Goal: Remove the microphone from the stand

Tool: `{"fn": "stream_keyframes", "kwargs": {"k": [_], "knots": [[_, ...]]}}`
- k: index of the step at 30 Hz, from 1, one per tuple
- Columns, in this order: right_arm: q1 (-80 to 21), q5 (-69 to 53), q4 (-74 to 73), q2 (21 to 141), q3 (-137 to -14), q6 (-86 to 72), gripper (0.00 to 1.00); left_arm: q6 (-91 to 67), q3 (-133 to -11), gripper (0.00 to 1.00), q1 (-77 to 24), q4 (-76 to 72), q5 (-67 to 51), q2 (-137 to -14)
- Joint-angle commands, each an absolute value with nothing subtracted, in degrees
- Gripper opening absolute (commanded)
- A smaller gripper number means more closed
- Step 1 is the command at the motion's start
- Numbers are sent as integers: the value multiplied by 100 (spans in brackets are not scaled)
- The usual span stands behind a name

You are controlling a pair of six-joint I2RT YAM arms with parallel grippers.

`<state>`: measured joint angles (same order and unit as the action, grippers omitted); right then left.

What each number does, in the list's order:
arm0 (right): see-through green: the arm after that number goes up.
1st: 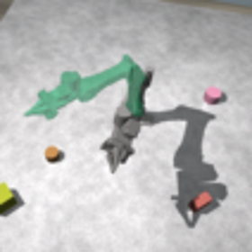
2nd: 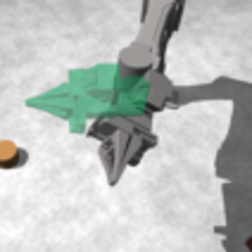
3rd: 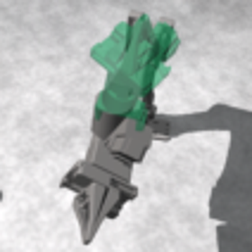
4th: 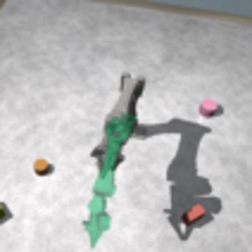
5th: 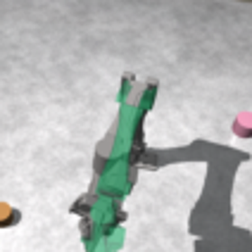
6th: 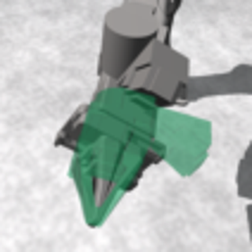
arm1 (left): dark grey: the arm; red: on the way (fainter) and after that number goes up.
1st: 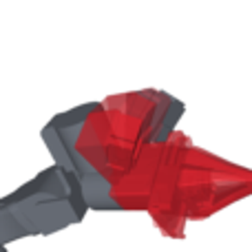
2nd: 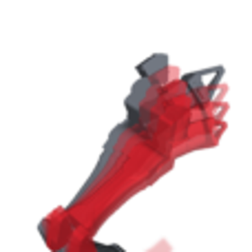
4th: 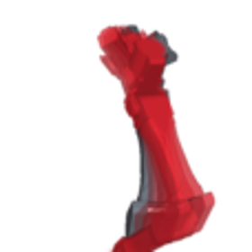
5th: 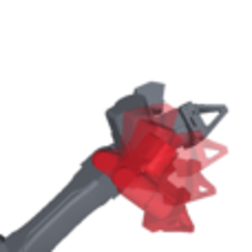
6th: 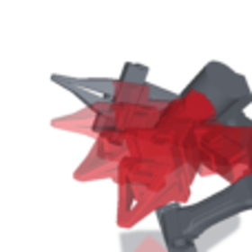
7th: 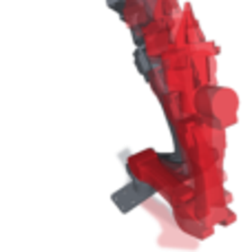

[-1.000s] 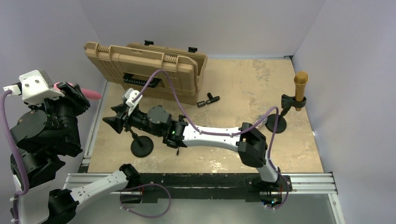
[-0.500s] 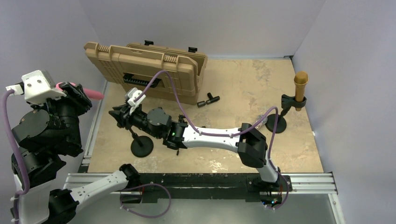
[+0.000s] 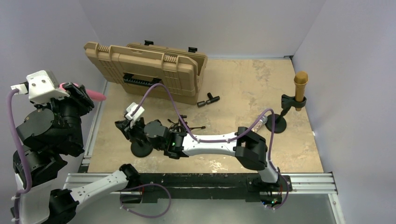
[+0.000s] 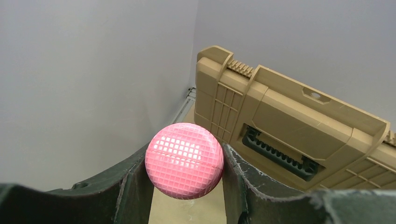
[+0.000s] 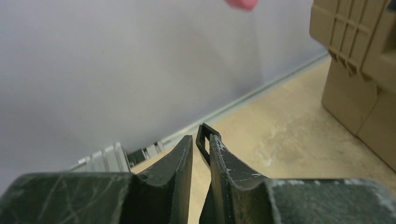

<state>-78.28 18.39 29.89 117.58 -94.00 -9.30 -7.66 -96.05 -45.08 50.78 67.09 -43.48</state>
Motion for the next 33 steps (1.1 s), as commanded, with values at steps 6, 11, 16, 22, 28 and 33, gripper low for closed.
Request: {"fn": "stream_keyframes", "kwargs": {"k": [6,11,16,22,28,33], "knots": [[-7842,1933,1905,11974,-9024,-946,18,-991,-9587,0,-4523,5141,6482,-4466],[-7833,1885,2370,11344,-9088,-998,25,-1177,-9592,0,-4522,5245,5912,-4494],[-7735,1314,2871,10435,-9202,-725,51,-1415,-9469,0,-4519,5017,4508,-4463],[-7622,1221,3320,9064,-7873,-143,79,-1447,-9329,0,-4518,4817,2812,-4419],[-7383,1353,3555,7646,-6349,-299,82,-1241,-8886,0,-4524,4583,914,-4269],[-7357,1046,4017,6466,-5438,-412,83,-1283,-8780,0,-4524,4537,-672,-4508]]}}
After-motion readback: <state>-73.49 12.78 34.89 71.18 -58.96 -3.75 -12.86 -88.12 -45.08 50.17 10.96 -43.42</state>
